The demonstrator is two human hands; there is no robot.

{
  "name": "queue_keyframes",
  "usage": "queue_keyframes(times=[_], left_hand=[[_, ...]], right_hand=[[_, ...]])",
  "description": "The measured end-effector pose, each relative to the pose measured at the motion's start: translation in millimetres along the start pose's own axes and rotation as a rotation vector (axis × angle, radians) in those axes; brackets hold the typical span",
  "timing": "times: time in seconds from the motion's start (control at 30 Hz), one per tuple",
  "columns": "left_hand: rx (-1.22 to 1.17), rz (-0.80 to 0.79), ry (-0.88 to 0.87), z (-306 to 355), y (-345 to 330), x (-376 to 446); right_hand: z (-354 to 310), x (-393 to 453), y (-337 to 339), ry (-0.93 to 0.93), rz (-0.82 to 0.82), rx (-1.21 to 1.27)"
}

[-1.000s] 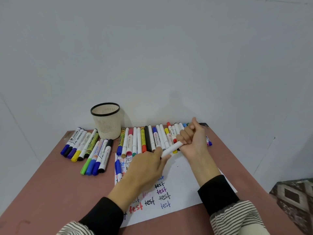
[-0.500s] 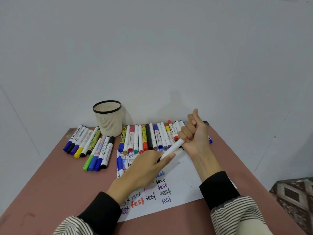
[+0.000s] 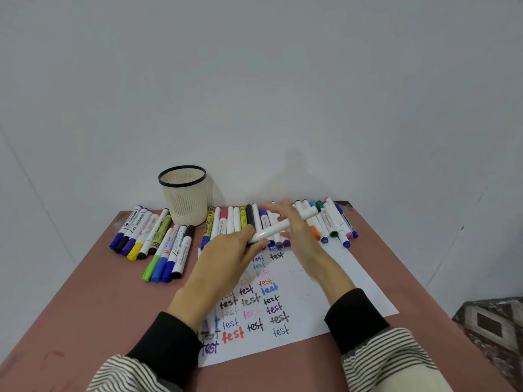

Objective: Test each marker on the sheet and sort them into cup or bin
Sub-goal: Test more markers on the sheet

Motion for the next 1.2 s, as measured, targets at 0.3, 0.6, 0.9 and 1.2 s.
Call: queue_keyframes(times=[0.3,0.6,0.9,1.2], left_hand=[[-0.743,0.292,0.247,-38,14,-4],[-0.795,0.444,0.218,-46,17,-6],[-0.806,0.43,0.211,-51,9,-4],[-0.808,0.417,0.205,-54,5,-3]], right_hand=[[20,1,25,-0.056,0.17,0.131],[35,-7,11,-0.053,0.166,-0.175],[42,-3,12,-0.017,0.192,-0.227],[44,-3,12,-0.017,0.182,-0.199]])
Point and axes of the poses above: each hand's wrist, its own x-axis towards the middle knuckle, its own y-axis out of the back of the hand, z = x × y, the point moved 6 cm from there along x, towards the middle knuckle, and after that the axes turned 9 degrees about -z, right-handed, at the moved point
